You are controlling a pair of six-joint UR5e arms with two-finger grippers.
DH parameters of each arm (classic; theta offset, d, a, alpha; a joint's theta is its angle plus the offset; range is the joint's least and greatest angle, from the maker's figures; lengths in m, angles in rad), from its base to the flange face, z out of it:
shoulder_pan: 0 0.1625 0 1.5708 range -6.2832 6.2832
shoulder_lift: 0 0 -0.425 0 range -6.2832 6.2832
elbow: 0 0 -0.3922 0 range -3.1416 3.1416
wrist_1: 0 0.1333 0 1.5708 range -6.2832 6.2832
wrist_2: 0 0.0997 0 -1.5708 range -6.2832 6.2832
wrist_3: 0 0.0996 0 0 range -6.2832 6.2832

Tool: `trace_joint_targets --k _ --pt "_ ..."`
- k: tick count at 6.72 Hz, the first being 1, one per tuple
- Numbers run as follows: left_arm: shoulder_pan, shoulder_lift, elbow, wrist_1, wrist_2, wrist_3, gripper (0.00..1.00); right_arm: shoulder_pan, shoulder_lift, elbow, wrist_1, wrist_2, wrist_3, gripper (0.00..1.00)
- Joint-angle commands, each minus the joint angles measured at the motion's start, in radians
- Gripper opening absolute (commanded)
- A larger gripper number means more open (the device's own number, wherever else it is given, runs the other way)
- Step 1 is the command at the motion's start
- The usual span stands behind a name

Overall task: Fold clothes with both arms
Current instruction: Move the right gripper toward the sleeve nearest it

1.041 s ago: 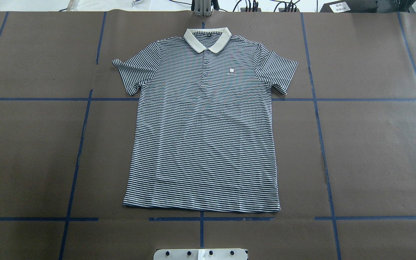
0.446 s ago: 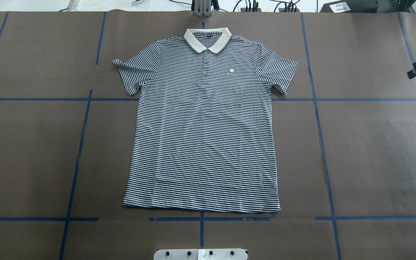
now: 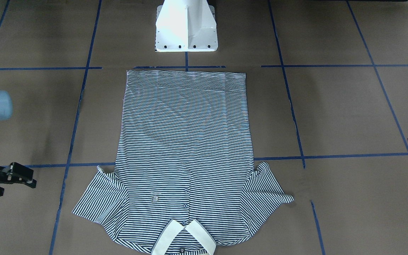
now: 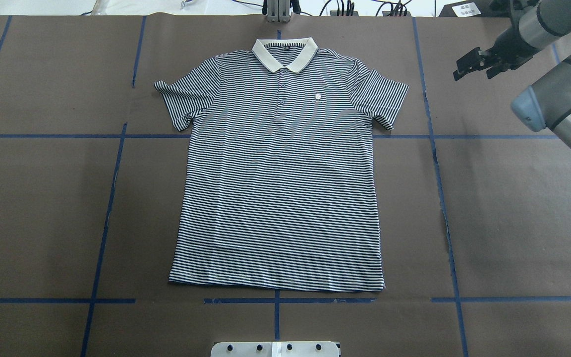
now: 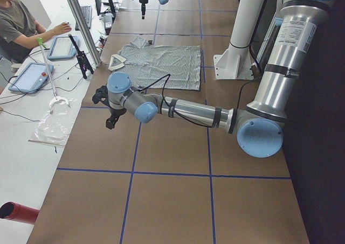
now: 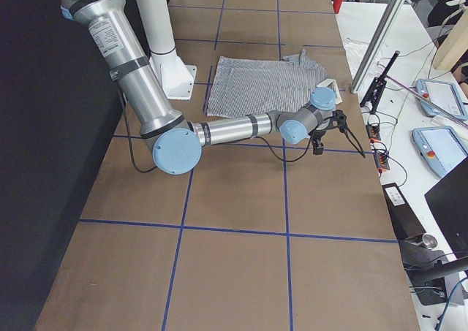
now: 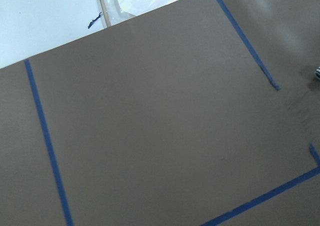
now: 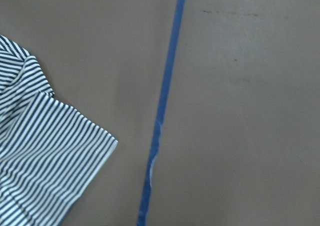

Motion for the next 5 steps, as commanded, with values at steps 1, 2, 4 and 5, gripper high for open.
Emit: trace_joint_targets --k 1,2,4,5 --pt "0.073 -0.041 -0.001 -0.07 0.051 -0.191 1.0 -0.102 0.146 -0.142 0.045 -0.135 0.071 0.97" --pt "0.073 -0.054 0.001 -0.076 0.05 -0.226 1.0 -0.111 0.161 -0.209 0.12 -0.14 0.072 0.96" --pt "0.073 -0.058 -0.008 -0.076 0.05 -0.262 1.0 -0.131 0.175 -0.255 0.128 -0.151 0.072 0.93" --pt "0.073 -0.06 -0.01 -0.076 0.05 -0.262 1.0 -0.142 0.183 -0.278 0.128 -0.168 0.072 0.9"
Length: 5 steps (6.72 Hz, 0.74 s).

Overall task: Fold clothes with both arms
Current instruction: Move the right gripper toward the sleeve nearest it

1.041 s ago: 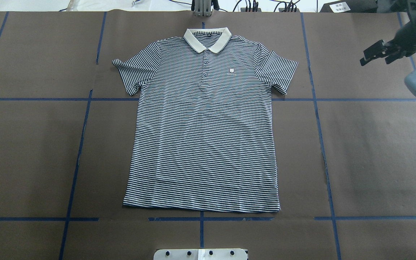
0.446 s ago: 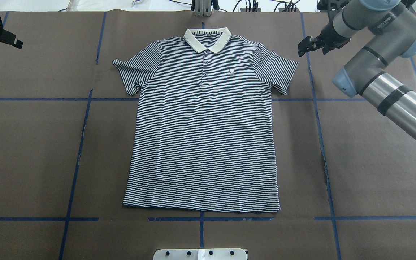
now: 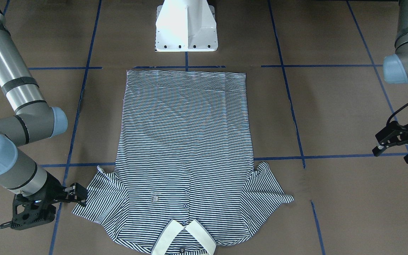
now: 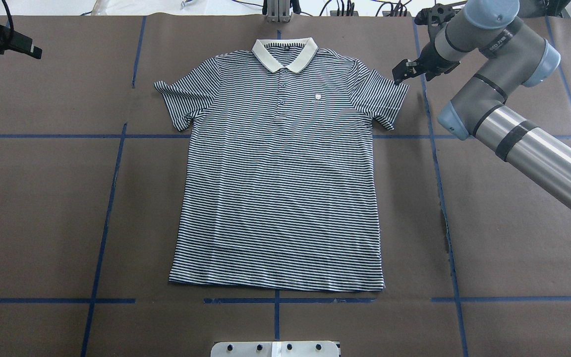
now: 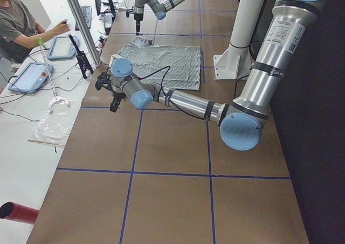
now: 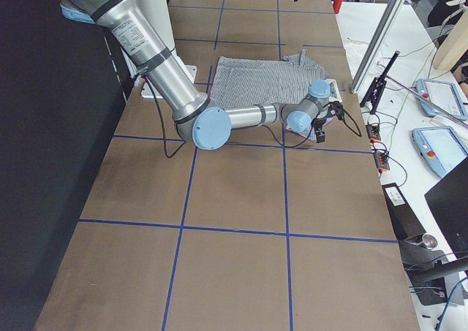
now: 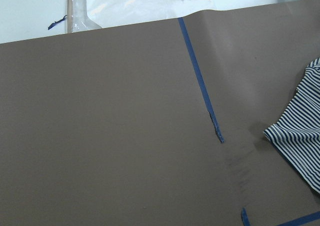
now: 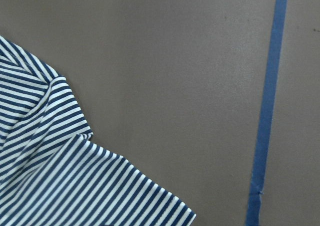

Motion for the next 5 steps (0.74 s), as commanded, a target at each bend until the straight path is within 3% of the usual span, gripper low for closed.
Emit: trace_joint_targets --k 1,2,3,4,5 --pt "0.0 -0.002 -0.009 -0.001 -0.001 -0.007 1.0 -0.022 0.014 -0.035 0.003 -0.023 0.0 0.88" --pt "0.0 -0.002 -0.01 -0.001 0.0 -0.007 1.0 -0.032 0.022 -0.051 0.002 -0.044 0.0 0.84" --pt "0.0 -0.002 -0.01 -0.001 0.0 -0.007 1.0 -0.034 0.026 -0.055 0.002 -0.047 0.0 0.71" --pt "-0.001 -0.002 -0.01 -0.001 -0.001 -0.009 1.0 -0.034 0.025 -0.055 0.0 -0.047 0.0 0.4" --pt "0.0 -0.002 -0.009 -0.001 0.0 -0.007 1.0 -0.034 0.026 -0.055 -0.001 -0.041 -0.001 0.17"
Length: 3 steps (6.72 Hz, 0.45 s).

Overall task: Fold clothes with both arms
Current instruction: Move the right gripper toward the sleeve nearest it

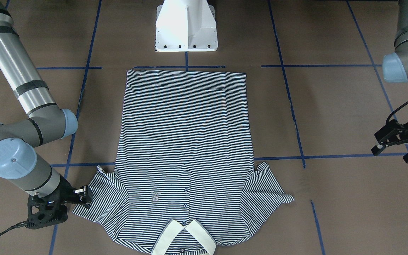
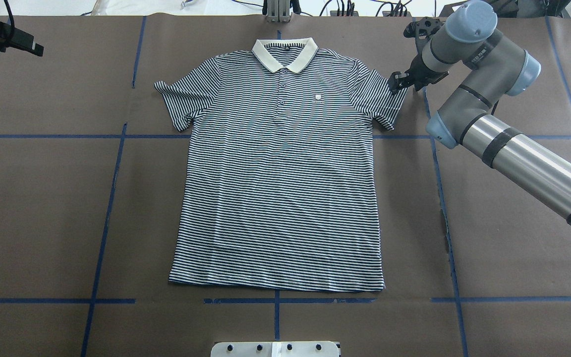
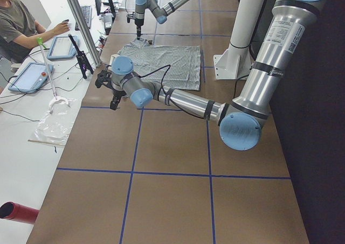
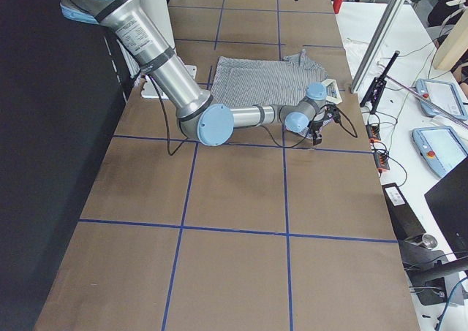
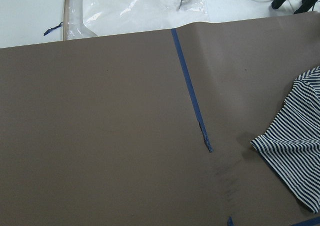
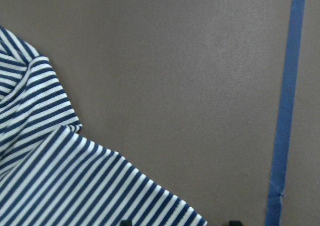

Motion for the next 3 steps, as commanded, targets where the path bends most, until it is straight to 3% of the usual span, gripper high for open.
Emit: trace_joint_targets --k 1,3 --pt "0.001 0.0 0.003 0.0 0.001 0.001 1.0 -0.001 0.001 -0.001 -0.002 0.005 -0.007 0.01" --pt "-0.001 0.0 0.004 0.0 0.001 -0.001 1.0 -0.001 0.021 0.011 -0.003 0.01 0.0 0.0"
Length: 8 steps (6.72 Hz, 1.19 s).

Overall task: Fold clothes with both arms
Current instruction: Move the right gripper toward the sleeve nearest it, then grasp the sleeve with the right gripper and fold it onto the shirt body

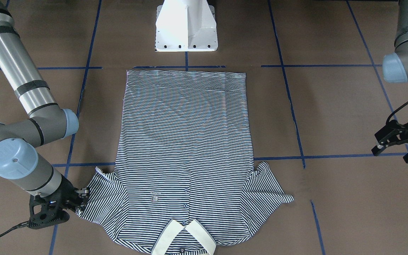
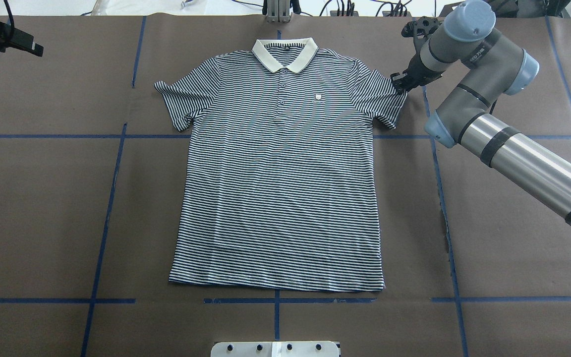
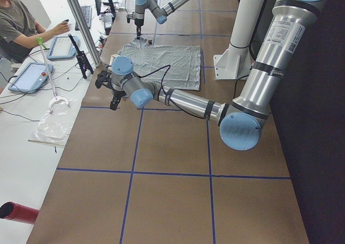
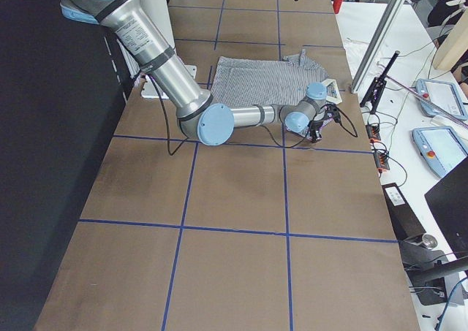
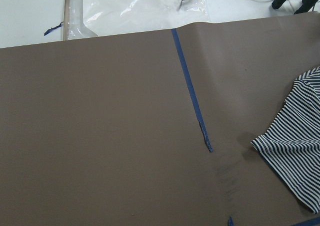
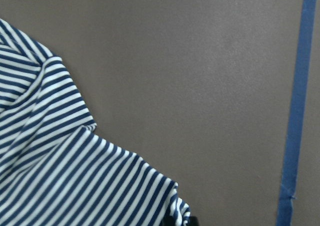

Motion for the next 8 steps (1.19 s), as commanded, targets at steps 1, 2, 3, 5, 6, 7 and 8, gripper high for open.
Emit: trace_joint_targets --k 1,2,3,5,6,7,8 --pt "0.001 0.0 0.001 0.0 0.0 0.001 1.0 0.001 0.014 0.048 -0.003 0.003 0.007 0.0" --pt "-0.001 0.0 0.003 0.0 0.0 0.001 1.0 0.001 0.014 0.1 -0.007 0.036 0.007 0.0" --pt "0.001 -0.002 0.003 -0.002 -0.001 0.001 1.0 -0.002 0.015 0.172 -0.062 0.047 0.008 0.0" --pt "0.001 -0.002 0.004 0.0 0.0 0.004 1.0 -0.08 0.086 0.209 -0.163 0.0 0.096 0.0" --pt "0.001 -0.002 0.006 -0.002 -0.001 0.003 1.0 -0.123 0.147 0.157 -0.168 -0.112 0.111 0.0" --pt "0.001 -0.002 0.01 -0.002 0.0 0.004 1.0 -0.148 0.245 0.023 -0.17 -0.185 0.11 0.0" --pt "0.004 -0.003 0.01 -0.002 0.0 0.003 1.0 -0.179 0.296 -0.06 -0.168 -0.301 0.111 0.0"
